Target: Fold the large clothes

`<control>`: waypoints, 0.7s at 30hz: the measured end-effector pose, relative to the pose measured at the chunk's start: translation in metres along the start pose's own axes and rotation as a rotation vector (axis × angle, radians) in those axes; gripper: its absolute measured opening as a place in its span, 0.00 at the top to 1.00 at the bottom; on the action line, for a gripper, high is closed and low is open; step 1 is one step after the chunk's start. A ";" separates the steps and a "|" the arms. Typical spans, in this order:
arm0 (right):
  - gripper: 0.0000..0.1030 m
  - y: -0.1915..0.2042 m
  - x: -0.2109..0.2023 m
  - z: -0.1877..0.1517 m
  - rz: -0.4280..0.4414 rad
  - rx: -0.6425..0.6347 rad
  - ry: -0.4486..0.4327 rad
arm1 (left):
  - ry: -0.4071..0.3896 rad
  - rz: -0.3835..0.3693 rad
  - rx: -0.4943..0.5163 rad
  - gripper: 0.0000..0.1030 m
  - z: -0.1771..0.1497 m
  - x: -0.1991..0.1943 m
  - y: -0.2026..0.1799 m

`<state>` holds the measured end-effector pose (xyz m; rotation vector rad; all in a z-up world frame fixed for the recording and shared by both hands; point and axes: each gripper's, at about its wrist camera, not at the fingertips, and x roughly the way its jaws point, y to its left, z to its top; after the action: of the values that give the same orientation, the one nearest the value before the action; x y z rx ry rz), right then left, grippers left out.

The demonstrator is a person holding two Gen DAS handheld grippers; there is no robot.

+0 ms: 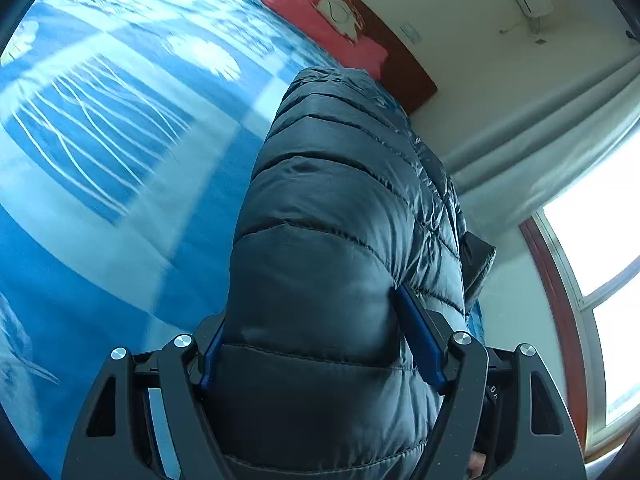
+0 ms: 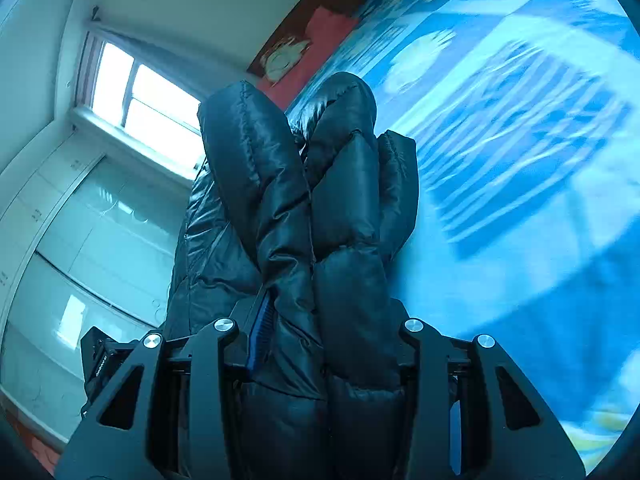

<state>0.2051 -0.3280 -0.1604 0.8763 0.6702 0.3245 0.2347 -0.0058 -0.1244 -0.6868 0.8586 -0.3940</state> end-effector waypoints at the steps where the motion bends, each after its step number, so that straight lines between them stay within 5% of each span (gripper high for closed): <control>1: 0.61 0.007 0.011 -0.001 0.013 -0.006 0.011 | -0.007 0.006 -0.003 0.29 0.004 -0.001 0.004; 12: 0.62 0.038 0.075 -0.008 0.066 -0.015 0.084 | -0.061 0.063 -0.062 0.29 0.040 -0.018 0.056; 21: 0.61 0.027 0.092 -0.003 0.040 0.030 0.095 | -0.059 0.102 -0.054 0.28 0.033 -0.012 0.070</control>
<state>0.2728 -0.2619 -0.1770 0.9080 0.7481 0.3951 0.2568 0.0644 -0.1512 -0.6986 0.8470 -0.2589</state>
